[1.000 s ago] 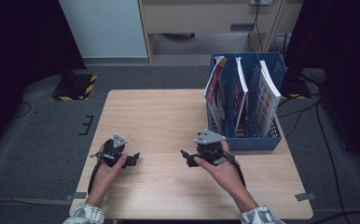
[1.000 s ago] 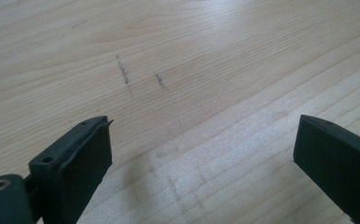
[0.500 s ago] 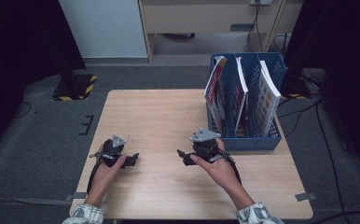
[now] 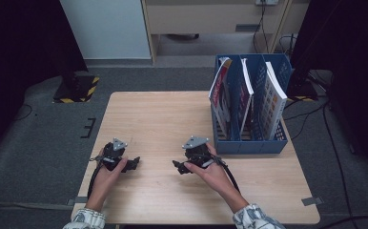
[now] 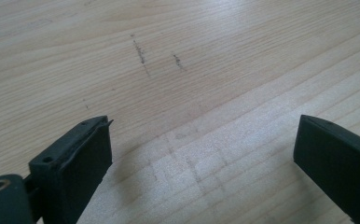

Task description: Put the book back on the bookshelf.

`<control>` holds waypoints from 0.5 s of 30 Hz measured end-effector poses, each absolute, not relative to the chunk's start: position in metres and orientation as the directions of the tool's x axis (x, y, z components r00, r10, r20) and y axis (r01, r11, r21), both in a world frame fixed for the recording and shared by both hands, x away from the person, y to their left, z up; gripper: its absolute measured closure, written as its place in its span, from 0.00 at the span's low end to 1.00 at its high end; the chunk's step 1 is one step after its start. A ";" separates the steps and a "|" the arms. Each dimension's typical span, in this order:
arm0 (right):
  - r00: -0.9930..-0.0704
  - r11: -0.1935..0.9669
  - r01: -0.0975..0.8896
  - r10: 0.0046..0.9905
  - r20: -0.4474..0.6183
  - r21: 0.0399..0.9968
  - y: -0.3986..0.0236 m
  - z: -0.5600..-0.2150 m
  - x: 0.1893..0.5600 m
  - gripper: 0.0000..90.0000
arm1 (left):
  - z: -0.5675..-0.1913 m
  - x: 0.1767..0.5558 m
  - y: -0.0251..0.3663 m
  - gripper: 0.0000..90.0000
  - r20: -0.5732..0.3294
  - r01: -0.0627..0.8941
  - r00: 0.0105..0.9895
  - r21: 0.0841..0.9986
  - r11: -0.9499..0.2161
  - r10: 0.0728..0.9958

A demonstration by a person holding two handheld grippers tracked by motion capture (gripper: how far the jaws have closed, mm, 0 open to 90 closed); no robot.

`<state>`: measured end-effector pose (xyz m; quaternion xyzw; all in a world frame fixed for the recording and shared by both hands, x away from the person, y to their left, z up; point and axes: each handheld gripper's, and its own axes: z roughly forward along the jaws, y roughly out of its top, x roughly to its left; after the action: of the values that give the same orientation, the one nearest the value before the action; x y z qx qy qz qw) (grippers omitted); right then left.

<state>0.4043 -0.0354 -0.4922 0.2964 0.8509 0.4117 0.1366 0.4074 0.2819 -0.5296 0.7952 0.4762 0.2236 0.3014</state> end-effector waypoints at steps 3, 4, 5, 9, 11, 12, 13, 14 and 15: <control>-0.790 0.498 0.409 0.613 0.023 0.765 -0.033 -0.502 0.405 0.13 | -0.530 0.407 0.281 0.04 0.071 0.623 0.449 0.690 -0.369 0.891; -0.791 0.502 0.415 0.611 0.028 0.759 -0.034 -0.505 0.405 0.13 | -0.530 0.407 0.281 0.04 0.072 0.623 0.451 0.689 -0.371 0.890; -0.791 0.509 0.421 0.612 0.029 0.751 -0.034 -0.509 0.406 0.13 | -0.530 0.407 0.281 0.04 0.071 0.623 0.452 0.689 -0.371 0.889; -0.781 0.511 0.441 0.624 0.034 0.738 -0.036 -0.515 0.409 0.13 | -0.531 0.408 0.281 0.04 0.069 0.626 0.452 0.686 -0.372 0.889; -0.782 0.514 0.452 0.621 0.048 0.728 -0.037 -0.518 0.411 0.13 | -0.532 0.408 0.280 0.04 0.061 0.631 0.453 0.683 -0.368 0.890; -0.779 0.505 0.456 0.625 0.054 0.732 -0.037 -0.520 0.411 0.13 | -0.532 0.408 0.280 0.04 0.058 0.632 0.452 0.683 -0.366 0.890; -0.780 0.509 0.461 0.623 0.058 0.727 -0.037 -0.522 0.410 0.13 | -0.532 0.408 0.280 0.04 0.057 0.631 0.453 0.684 -0.365 0.890; -0.781 0.516 0.458 0.623 0.050 0.723 -0.037 -0.524 0.410 0.13 | -0.532 0.408 0.280 0.04 0.055 0.631 0.453 0.686 -0.364 0.890; -0.782 0.524 0.457 0.621 0.045 0.719 -0.037 -0.526 0.410 0.13 | -0.532 0.408 0.280 0.04 0.055 0.631 0.455 0.685 -0.365 0.889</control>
<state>0.4099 -0.0367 -0.5264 0.3114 0.8660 0.3757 0.1092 0.4078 0.2797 -0.5325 0.7978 0.4761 0.2141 0.3016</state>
